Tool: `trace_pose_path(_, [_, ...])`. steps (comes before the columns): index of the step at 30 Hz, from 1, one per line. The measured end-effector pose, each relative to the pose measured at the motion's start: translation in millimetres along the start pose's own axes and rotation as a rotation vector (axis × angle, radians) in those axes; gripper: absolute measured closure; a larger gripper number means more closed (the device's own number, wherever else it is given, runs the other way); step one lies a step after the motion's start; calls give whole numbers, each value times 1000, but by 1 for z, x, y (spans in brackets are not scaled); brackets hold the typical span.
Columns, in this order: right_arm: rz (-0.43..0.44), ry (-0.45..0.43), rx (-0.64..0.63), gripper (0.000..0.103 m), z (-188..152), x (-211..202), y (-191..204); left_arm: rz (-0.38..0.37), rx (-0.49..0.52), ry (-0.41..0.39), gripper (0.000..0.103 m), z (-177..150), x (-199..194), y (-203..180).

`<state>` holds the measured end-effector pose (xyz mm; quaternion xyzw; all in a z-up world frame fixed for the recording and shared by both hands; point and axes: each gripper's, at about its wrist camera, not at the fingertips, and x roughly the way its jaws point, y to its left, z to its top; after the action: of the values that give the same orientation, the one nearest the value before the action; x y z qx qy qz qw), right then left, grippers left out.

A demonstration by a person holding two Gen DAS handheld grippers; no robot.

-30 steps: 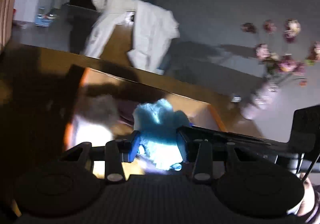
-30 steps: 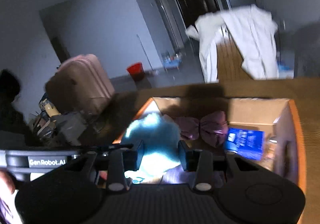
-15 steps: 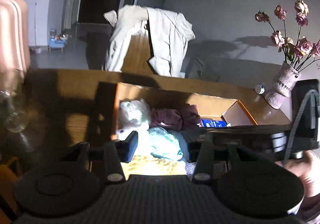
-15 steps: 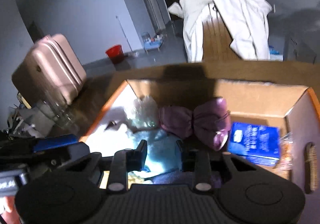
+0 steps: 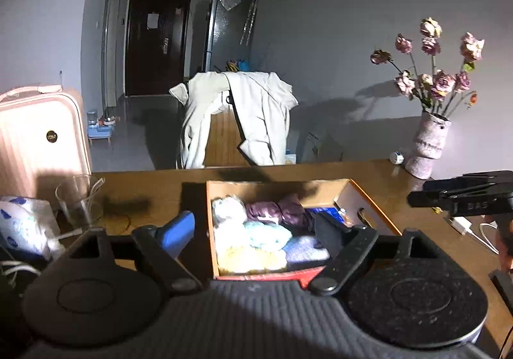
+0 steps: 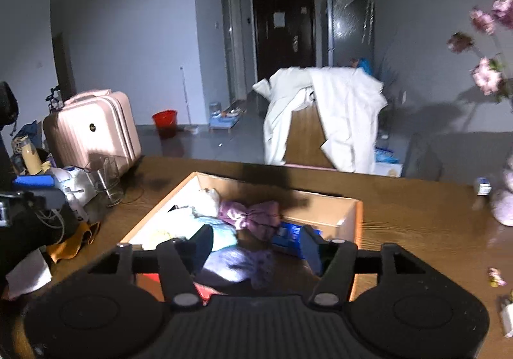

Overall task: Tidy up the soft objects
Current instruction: 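Withdraw the left tool from the box back over the table, then reach the left tool to the white round puff and grasp it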

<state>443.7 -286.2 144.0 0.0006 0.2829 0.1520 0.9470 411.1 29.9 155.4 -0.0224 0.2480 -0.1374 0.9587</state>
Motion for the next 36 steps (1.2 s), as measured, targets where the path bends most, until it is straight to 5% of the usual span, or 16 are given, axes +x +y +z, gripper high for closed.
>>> trace_pose_path(6, [-17, -40, -22, 38, -33, -49, 12, 34, 39, -11, 16, -24, -37, -19])
trace_pose_path(12, [50, -110, -67, 28, -108, -101, 53, 16, 139, -132, 4, -98, -98, -43])
trace_pose_path(20, [114, -106, -49, 22, -208, -136, 97, 57, 127, -152, 1, -194, -147, -57])
trace_pose_path(36, [14, -22, 88, 22, -236, -100, 67, 97, 59, -2, 1, -204, -83, -50])
